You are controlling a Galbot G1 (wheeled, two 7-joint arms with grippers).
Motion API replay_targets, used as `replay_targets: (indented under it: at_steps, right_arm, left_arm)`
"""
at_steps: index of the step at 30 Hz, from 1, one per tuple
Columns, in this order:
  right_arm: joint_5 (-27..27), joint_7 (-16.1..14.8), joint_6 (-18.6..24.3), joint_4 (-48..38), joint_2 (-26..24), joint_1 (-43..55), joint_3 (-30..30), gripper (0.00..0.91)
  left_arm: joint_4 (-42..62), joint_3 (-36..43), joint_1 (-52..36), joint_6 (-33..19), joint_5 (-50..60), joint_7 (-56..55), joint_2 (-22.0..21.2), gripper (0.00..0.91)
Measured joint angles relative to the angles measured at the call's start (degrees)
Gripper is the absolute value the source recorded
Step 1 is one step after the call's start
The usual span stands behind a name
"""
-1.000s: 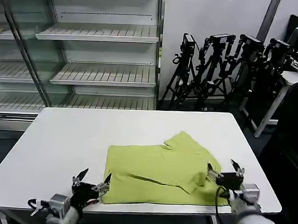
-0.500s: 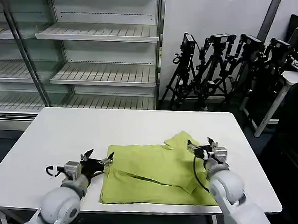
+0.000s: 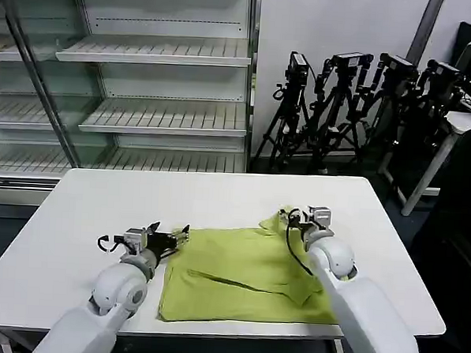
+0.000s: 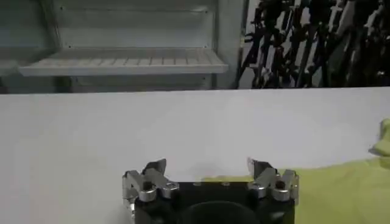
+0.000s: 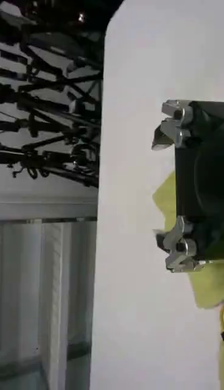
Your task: Fold and organize the clothes.
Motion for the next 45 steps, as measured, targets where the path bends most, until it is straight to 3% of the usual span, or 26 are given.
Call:
replay_targets:
  at_steps: [7, 8, 9, 10, 11, 12, 29, 45]
  right_arm:
    - [1.0, -0.1, 0.0, -4.1, 1.1, 1.7, -1.1, 0.907]
    - [1.1, -0.1, 0.1, -4.5, 1.2, 1.9, -1.2, 0.675]
    - [1.2, -0.1, 0.2, -4.9, 1.3, 2.0, -1.3, 0.474]
    - [1.4, -0.1, 0.2, -5.3, 1.4, 2.2, -1.4, 0.151]
    - [1.4, -0.1, 0.2, -5.6, 1.4, 2.4, -1.5, 0.040]
    - [1.6, 0.0, 0.2, -5.9, 1.5, 2.6, -1.6, 0.000]
    - [3.5, -0.7, 0.4, -7.6, 1.0, 2.8, -1.7, 0.000]
    - [3.2, -1.0, 2.9, -1.2, -0.8, -0.3, 0.6, 0.000]
  left_arm:
    - [0.9, 1.1, -0.6, 0.0, -1.9, -0.1, 0.0, 0.907]
    - [0.9, 1.1, -0.6, 0.0, -2.1, 0.0, 0.0, 0.635]
    - [1.0, 1.2, -0.6, 0.0, -2.4, 0.0, 0.0, 0.050]
    - [1.1, 1.3, -0.5, 0.0, -2.5, 0.1, 0.0, 0.020]
    - [1.2, 1.3, -0.4, 0.0, -2.5, 0.1, -0.1, 0.020]
    - [1.3, 1.5, -0.4, 0.0, -2.6, 0.2, -0.2, 0.020]
    - [2.2, 1.9, -0.6, -0.2, -4.0, 0.7, -0.5, 0.020]
    - [-1.0, -0.9, 0.0, -0.1, -6.4, 1.6, 1.3, 0.020]
